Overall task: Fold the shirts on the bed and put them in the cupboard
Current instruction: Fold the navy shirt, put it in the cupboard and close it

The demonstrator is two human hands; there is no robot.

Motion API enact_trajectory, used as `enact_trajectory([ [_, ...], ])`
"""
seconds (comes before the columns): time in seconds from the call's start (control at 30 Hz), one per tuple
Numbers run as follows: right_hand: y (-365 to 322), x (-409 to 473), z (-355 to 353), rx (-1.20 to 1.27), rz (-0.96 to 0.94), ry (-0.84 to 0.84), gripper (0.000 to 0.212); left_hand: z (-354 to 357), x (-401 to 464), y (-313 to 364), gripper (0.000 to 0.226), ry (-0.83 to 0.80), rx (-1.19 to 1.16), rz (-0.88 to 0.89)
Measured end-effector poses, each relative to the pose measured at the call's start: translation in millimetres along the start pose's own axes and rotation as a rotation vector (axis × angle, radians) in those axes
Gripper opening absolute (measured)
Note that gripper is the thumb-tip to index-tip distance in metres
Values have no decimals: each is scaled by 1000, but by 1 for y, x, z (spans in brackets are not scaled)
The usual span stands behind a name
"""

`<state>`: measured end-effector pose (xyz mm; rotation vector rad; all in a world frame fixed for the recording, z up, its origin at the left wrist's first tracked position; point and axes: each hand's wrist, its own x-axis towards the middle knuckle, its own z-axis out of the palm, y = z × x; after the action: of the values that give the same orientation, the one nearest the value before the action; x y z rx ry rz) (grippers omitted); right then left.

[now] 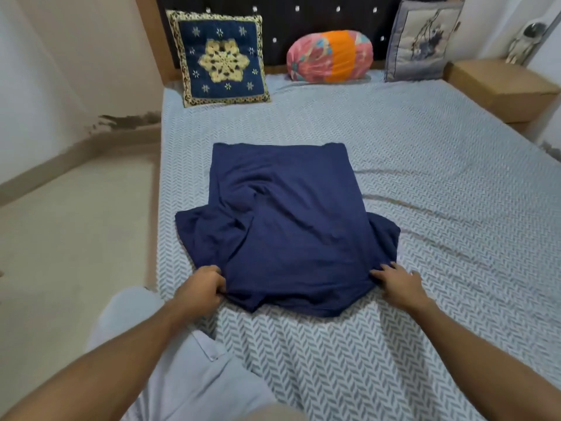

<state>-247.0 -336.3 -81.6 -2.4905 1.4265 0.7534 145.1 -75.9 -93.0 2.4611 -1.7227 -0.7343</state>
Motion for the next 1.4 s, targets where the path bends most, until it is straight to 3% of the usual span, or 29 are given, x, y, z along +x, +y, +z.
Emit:
enact_trajectory([
  [0.07, -12, -10, 23, -96, 11, 68, 80, 7, -4, 10, 17, 72, 172, 16],
  [0.13, -30, -25, 35, -50, -139, 235, 96, 14, -7, 26, 35, 106, 317, 92],
  [0.23, -61, -39, 45, -57, -407, 422, 61, 31, -8, 47, 45, 144, 345, 293],
  [0.33, -81, -40, 51, -109, -426, 411, 36, 46, -6, 64, 30, 125, 337, 356],
  [0.47, -71, -37, 48, -49, -384, 480, 23, 35, -14, 87, 12, -2, 170, 204],
  [0.57, -49, -49, 42, 29, -414, 536, 16, 34, -20, 89, 9, -61, 71, 225],
  [0.77, -45, -75, 68, -80, -380, 330, 26, 47, -34, 103, 17, -193, 62, 293],
  [0.87, -72, -82, 54, -103, -295, 338, 31, 38, -40, 95, 24, -143, -145, 171],
  [0.93, -95, -81, 44, -76, -309, 407, 35, 28, -39, 83, 18, -6, -346, 35],
  [1.03, -153, -68, 24, 8, -399, 490, 37, 12, -36, 48, 4, 264, -549, -153],
  [1.17, -250, -44, -5, 128, -575, 484, 32, -5, -28, -10, 12, 491, -756, -397],
  [1.3, -330, -27, -23, 263, -626, 395, 33, -13, -9, -55, 13, 578, -871, -495],
  [1.4, -374, -8, -29, 286, -521, 336, 36, -19, 15, -85, 16, 568, -890, -511],
])
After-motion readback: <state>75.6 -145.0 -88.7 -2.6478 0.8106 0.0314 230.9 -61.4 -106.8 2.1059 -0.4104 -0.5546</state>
